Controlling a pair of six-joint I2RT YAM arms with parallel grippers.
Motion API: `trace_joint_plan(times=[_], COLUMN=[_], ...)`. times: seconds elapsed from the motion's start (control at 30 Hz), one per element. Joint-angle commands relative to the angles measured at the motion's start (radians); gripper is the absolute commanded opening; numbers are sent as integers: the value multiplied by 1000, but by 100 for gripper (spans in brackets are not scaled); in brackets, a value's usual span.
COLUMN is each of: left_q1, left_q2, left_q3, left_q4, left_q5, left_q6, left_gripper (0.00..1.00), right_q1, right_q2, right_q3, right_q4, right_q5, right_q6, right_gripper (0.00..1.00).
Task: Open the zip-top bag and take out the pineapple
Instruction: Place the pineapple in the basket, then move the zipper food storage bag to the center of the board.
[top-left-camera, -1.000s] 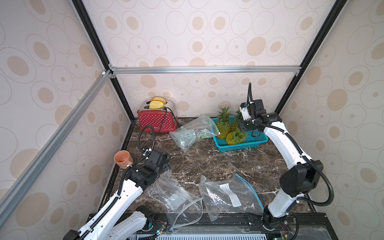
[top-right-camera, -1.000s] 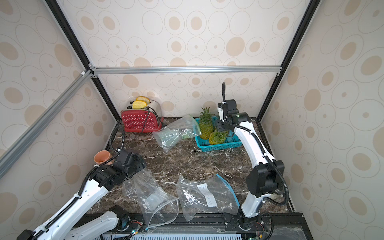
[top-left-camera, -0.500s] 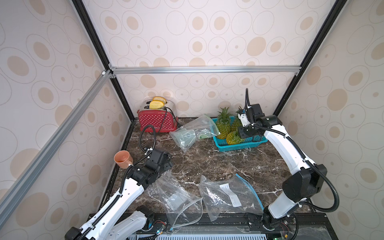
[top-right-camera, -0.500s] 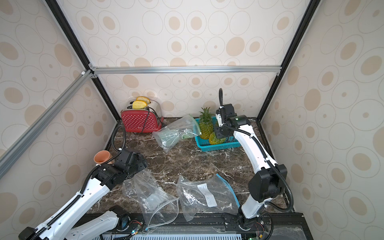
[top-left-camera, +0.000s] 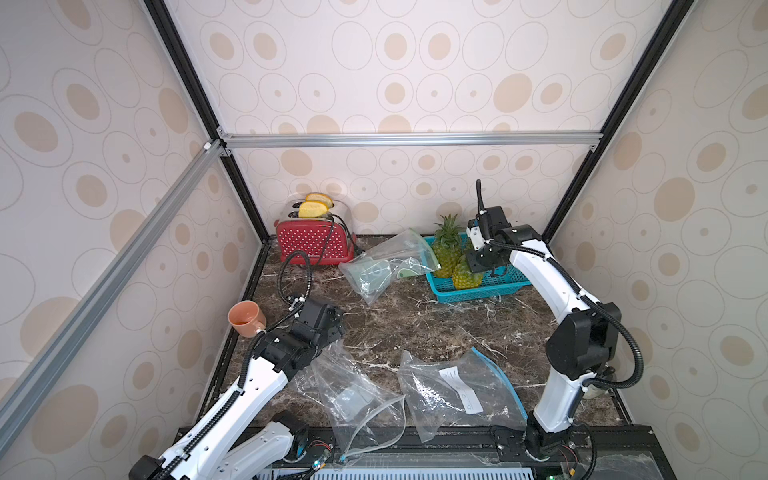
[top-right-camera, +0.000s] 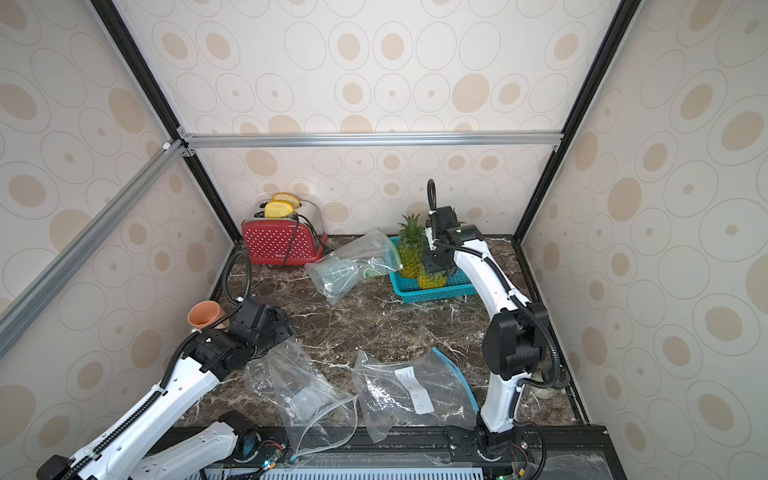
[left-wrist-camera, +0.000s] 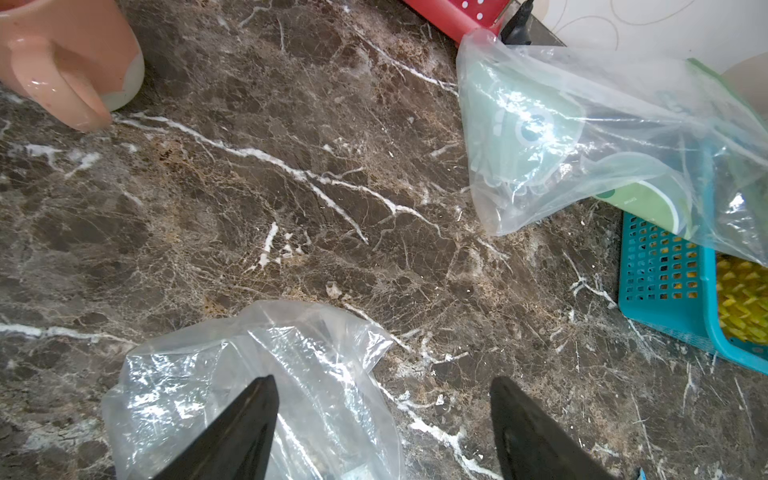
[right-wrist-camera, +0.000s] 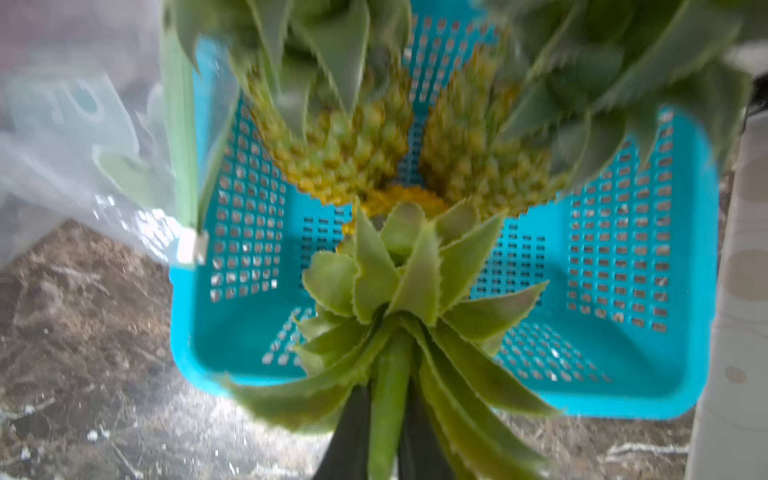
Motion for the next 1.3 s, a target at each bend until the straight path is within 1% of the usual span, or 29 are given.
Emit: trace_joint_plan(times=[0.0,0.1,0.2,0.23,0.33,0.37,0.4,0.47,0.53,0.6,0.7,0.77,0.83,0.9,1.0,1.03,1.1,1.17,1.23,1.27], left_q1=[-4,-4,-3,-3,-3,-3,-3,-3,-3,-4,-4,-5,-14,-37,-77,-90,-117,-131,-133,-136], left_q2=[-13,-23,-27,-28,-23,-15,-4,24,63,78,53,31,5,-12,-20,-19,-8,5,23,33], left_q3=[1,-1,-1,-1,17,32,57,118,183,211,180,135,74,27,-9,-19,-53,-109,-180,-217], left_q4=[-12,-14,-14,-13,-28,-47,-78,-152,-237,-294,-332,-339,-324,-318,-327,-331,-312,-255,-151,-95], left_q5=[-29,-32,-30,-27,-8,-4,3,28,64,96,119,142,178,194,206,211,226,241,272,284], left_q6=[-16,-19,-20,-18,-7,1,12,46,91,110,97,71,38,4,-23,-28,-46,-69,-97,-118], left_gripper=[81,81,82,82,82,83,83,88,90,91,92,93,94,94,94,94,94,93,89,85], right_q1=[-10,-14,-14,-14,-3,6,27,66,128,197,318,405,513,619,771,805,861,877,878,877], right_q2=[47,69,67,56,-29,-66,-108,-183,-250,-306,-412,-488,-561,-612,-643,-641,-622,-608,-602,-599], right_q3=[63,110,139,140,99,82,66,59,52,27,-100,-223,-362,-460,-540,-552,-579,-633,-702,-733], right_q4=[25,15,-1,-10,-8,-11,-26,-95,-181,-264,-322,-308,-260,-209,-176,-176,-182,-146,-75,-38], right_q5=[20,22,8,-5,-34,-27,6,50,88,116,118,91,62,41,36,33,19,-16,-44,-57], right_q6=[-19,-27,-36,-36,-44,-51,-59,-74,-71,-42,39,117,214,304,407,428,462,476,485,486], right_gripper=[17,21,30,34,47,50,55,61,64,66,70,72,73,75,77,77,78,79,79,78])
